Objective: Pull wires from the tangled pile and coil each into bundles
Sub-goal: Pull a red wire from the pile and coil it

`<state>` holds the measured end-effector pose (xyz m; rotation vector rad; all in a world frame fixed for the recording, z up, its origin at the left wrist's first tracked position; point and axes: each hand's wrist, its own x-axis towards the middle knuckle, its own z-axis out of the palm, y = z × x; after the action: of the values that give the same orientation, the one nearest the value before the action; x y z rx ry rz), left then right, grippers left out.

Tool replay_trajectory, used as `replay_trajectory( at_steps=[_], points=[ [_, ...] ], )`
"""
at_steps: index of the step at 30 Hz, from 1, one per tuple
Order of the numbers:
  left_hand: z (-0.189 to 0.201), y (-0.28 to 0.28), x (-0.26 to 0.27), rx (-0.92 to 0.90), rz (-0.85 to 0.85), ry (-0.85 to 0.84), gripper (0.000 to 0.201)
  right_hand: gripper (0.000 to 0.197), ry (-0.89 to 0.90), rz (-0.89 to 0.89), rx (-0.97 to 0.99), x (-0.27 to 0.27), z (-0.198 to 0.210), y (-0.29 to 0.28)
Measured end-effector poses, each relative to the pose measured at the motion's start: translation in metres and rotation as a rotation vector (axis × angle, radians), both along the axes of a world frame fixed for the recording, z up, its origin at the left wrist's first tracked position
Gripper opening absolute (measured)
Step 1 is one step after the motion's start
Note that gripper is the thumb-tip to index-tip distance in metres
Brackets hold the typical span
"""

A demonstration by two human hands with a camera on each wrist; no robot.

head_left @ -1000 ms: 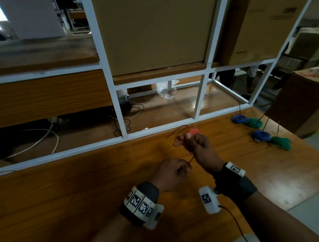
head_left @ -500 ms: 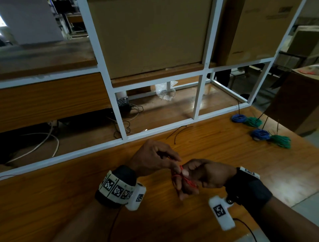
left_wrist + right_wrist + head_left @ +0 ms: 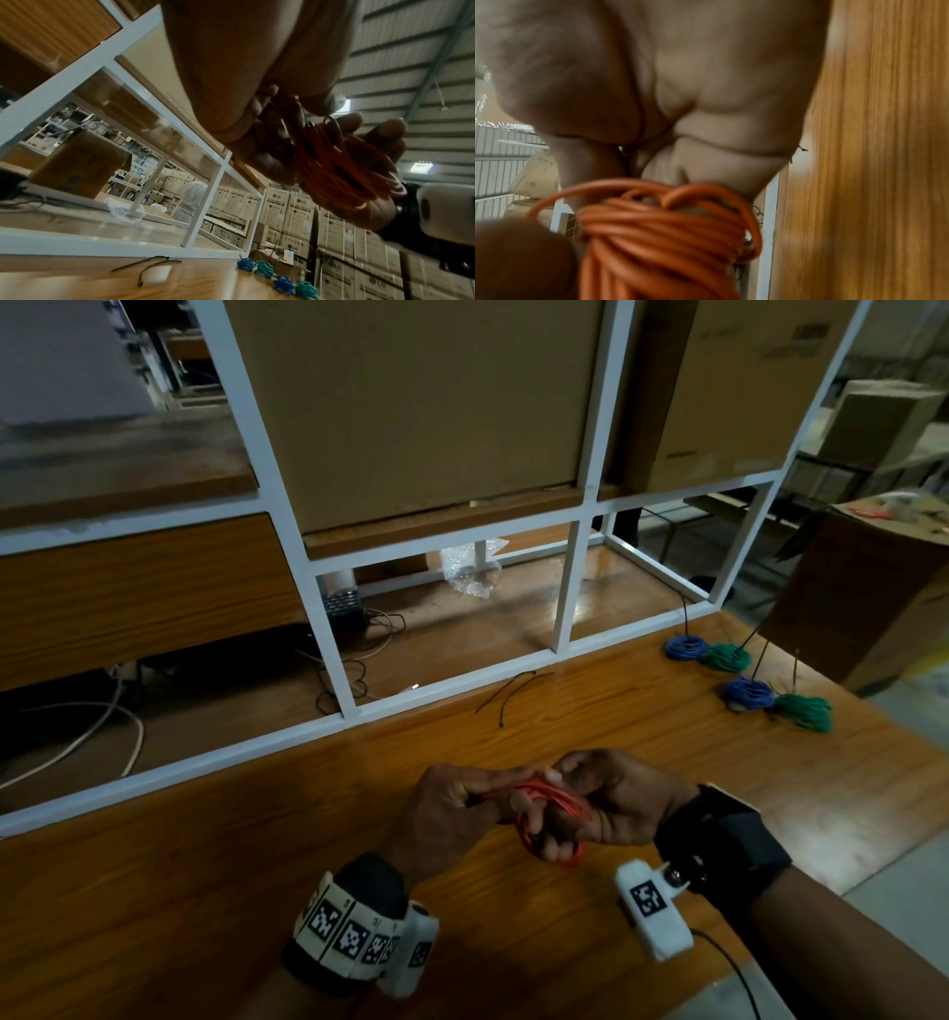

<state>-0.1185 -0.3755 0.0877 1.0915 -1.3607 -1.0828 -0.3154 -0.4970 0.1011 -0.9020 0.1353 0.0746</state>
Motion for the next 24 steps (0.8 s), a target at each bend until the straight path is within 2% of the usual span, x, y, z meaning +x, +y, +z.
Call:
replay_trajectory(
  at_steps=[6, 9, 11, 16, 19, 20, 24],
  points=[
    [0.007, 0.007, -0.008, -0.115, 0.090, -0.160, 0.024, 0.028, 0.062, -0.134, -0.104, 0.001, 0.007, 0.008],
    [0.012, 0.010, -0.004, -0.036, 0.041, -0.174, 0.045, 0.032, 0.100, -0.202, -0.141, 0.003, 0.007, 0.011],
    [0.013, 0.011, -0.005, -0.049, 0.072, -0.266, 0.056, 0.038, 0.122, -0.251, -0.195, 0.005, 0.010, 0.014],
    [0.021, 0.000, -0.009, -0.109, 0.259, -0.227, 0.036, 0.025, 0.182, -0.291, -0.309, 0.010, 0.012, 0.019],
    [0.022, -0.005, -0.004, -0.083, 0.150, -0.285, 0.031, 0.039, 0.202, -0.312, -0.351, 0.010, 0.010, 0.021],
    [0.019, -0.006, -0.003, -0.066, 0.121, -0.260, 0.031, 0.039, 0.193, -0.294, -0.351, 0.010, 0.009, 0.022],
    [0.003, -0.004, -0.001, -0.064, 0.045, 0.043, 0.031, 0.031, 0.129, -0.208, -0.314, 0.007, 0.010, 0.027]
  ],
)
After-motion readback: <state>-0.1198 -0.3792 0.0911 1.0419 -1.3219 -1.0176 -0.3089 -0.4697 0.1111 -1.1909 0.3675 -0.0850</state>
